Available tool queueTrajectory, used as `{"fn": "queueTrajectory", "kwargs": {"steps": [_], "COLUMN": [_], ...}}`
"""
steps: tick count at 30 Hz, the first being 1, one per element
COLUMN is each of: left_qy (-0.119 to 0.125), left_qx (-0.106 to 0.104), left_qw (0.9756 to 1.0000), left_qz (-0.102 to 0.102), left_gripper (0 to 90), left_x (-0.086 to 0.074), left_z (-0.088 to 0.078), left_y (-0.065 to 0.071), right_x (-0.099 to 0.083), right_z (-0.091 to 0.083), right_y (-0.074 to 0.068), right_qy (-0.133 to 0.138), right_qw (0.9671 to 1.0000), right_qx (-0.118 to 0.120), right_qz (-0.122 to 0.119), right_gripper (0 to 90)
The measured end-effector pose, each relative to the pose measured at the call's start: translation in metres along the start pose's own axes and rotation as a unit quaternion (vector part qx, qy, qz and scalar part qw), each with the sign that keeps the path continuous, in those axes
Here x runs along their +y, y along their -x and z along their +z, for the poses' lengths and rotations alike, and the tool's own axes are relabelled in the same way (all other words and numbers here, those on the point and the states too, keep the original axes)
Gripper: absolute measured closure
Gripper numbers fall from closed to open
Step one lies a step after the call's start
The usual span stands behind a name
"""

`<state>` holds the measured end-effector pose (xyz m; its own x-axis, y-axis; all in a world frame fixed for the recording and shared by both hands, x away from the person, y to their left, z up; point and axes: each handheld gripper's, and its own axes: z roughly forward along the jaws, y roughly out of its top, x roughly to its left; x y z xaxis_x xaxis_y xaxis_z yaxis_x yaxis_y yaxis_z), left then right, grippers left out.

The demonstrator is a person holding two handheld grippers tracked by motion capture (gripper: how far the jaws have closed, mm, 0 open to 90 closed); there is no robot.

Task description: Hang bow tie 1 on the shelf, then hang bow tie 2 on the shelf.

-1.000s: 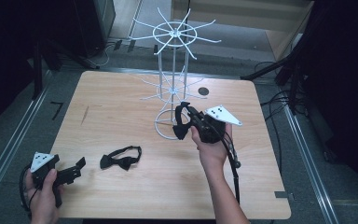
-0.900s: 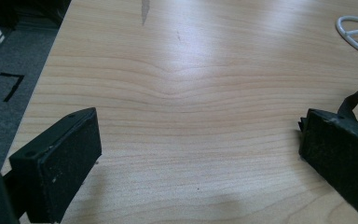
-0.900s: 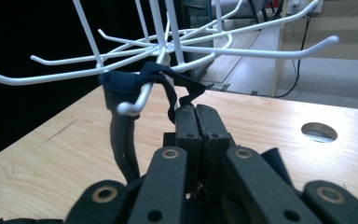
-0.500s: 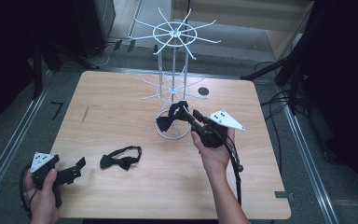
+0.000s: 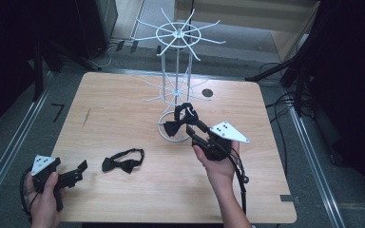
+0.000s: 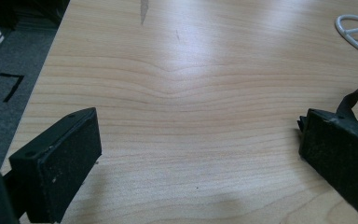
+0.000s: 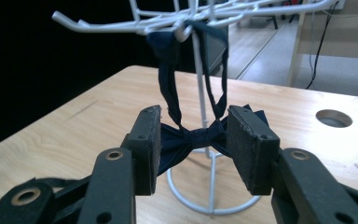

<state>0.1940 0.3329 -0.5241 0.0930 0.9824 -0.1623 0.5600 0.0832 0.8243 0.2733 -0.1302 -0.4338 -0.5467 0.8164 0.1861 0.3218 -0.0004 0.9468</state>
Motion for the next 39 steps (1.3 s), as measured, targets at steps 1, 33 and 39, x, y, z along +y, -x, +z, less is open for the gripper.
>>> {"fn": "queueTrajectory", "kwargs": {"steps": [1,33,39], "left_qy": [-0.001,-0.002,0.0], "left_qx": [0.0,-0.002,-0.001], "left_qw": [1.0,1.0,1.0], "left_qz": [0.0,-0.003,-0.002], "left_gripper": [0.0,0.0,0.0], "left_x": [0.0,0.0,0.0], "left_z": [0.0,0.001,0.0], "left_y": [0.0,0.0,0.0], "right_x": [-0.001,-0.043,-0.05], "right_z": [0.0,0.031,0.042], "right_y": [-0.001,-0.053,-0.059], "right_qy": [-0.003,-0.056,-0.069], "right_qw": [1.0,0.9962,0.9953], "right_qx": [0.001,0.065,0.068], "right_qz": [-0.002,-0.011,-0.007], "right_gripper": [56.6,57.0,57.4]}}
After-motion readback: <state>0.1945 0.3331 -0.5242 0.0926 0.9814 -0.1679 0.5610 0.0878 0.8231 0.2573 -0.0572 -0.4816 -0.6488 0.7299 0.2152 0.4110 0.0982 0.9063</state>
